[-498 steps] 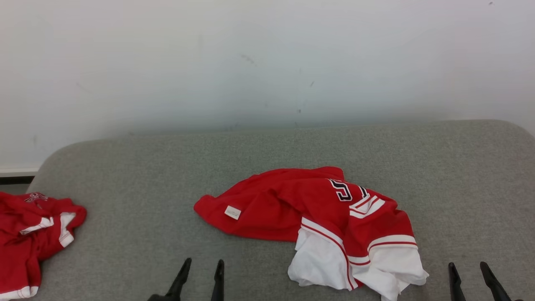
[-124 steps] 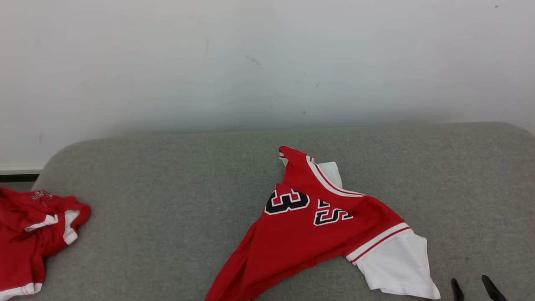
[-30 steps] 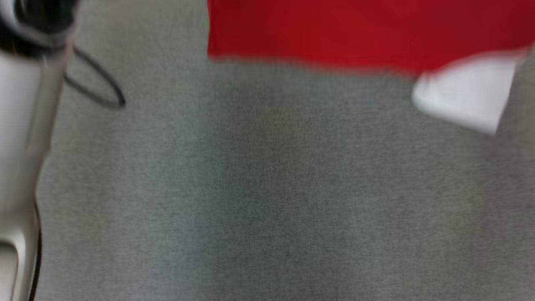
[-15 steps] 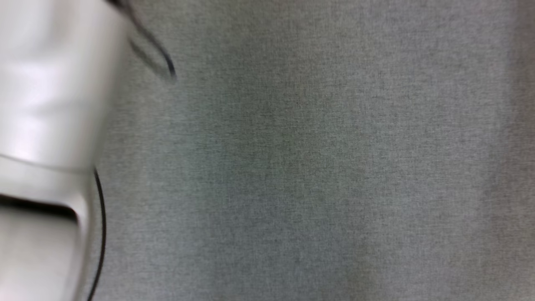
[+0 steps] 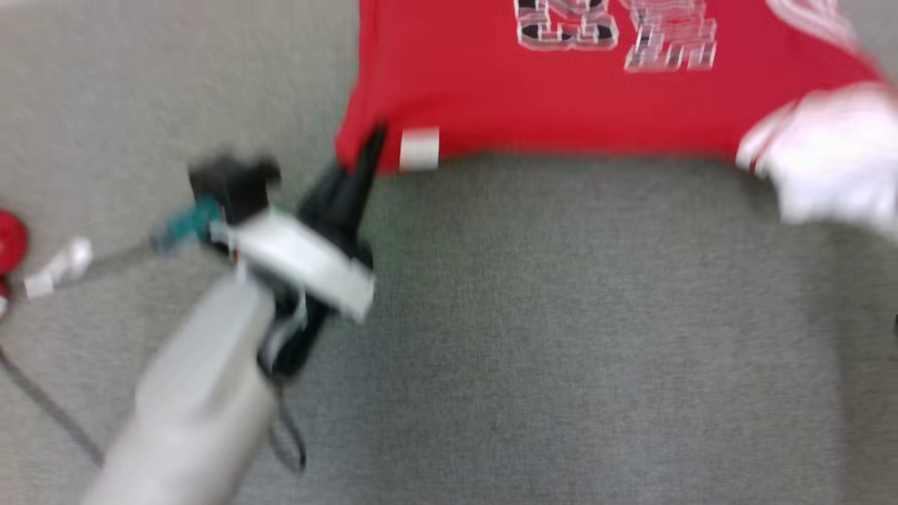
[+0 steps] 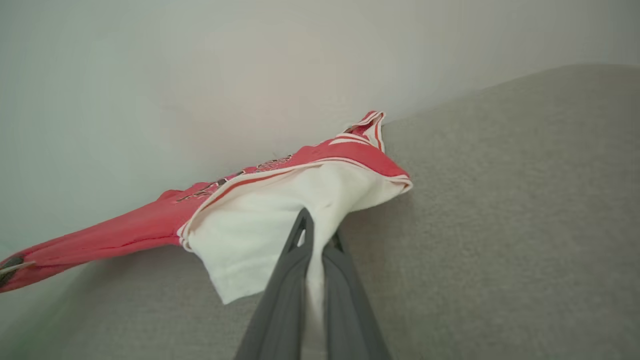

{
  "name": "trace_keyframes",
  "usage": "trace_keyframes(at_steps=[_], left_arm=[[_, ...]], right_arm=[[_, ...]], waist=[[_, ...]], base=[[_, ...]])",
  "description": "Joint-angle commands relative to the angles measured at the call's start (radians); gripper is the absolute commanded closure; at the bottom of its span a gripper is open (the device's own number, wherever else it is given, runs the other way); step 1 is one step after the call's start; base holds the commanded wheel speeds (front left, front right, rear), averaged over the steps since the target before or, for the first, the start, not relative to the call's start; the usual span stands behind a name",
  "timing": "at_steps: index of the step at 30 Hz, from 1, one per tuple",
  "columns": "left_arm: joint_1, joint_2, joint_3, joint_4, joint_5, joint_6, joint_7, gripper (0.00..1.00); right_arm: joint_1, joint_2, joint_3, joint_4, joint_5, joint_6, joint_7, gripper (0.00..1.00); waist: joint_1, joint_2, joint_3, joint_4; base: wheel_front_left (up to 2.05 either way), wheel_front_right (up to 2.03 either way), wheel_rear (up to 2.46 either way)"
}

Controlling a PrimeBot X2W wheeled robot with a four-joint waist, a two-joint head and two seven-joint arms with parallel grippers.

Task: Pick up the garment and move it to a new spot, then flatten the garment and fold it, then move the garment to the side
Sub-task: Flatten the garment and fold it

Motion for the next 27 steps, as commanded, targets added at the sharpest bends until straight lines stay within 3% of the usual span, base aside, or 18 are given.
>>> trace_keyframes(at_steps=[1, 5, 9, 17, 22, 27], left_arm=[[0.061, 0.023, 0.000, -0.030, -0.007, 0.017, -0.002, 1.00], [0.270, 0.076, -0.042, -0.169, 0.000, 0.073, 0.030, 1.00], [0.478, 0.115, -0.063, -0.313, -0.021, 0.160, 0.058, 1.00], [0.798, 0.161, -0.119, -0.545, -0.060, 0.309, 0.129, 1.00], [0.845, 0.203, -0.150, -0.617, -0.075, 0.352, 0.230, 1.00], [0.754, 0.259, -0.124, -0.685, -0.100, 0.371, 0.373, 1.00]], right_arm=[[0.061, -0.005, -0.007, -0.011, 0.007, -0.002, -0.004, 1.00], [0.258, -0.004, -0.007, -0.057, -0.006, -0.002, 0.017, 1.00], [0.427, -0.001, -0.008, -0.104, -0.031, -0.002, 0.039, 1.00], [0.720, 0.052, -0.028, -0.198, 0.003, -0.002, 0.097, 1.00], [0.800, 0.047, -0.058, -0.242, 0.011, -0.002, 0.135, 1.00], [0.705, -0.002, -0.076, -0.294, -0.014, -0.002, 0.254, 1.00]], waist=[[0.0001, 0.0000, -0.087, -0.005], [0.0001, 0.0000, -0.160, -0.014], [0.0001, 0.0000, -0.215, -0.025], [0.0001, 0.0000, -0.272, -0.023], [0.0001, 0.0000, -0.270, -0.011], [0.0001, 0.0000, -0.247, -0.009]], base=[[0.00, 0.00, 0.00], [0.00, 0.00, 0.00], [0.00, 0.00, 0.00], [0.00, 0.00, 0.00], [0.00, 0.00, 0.00], [0.00, 0.00, 0.00]])
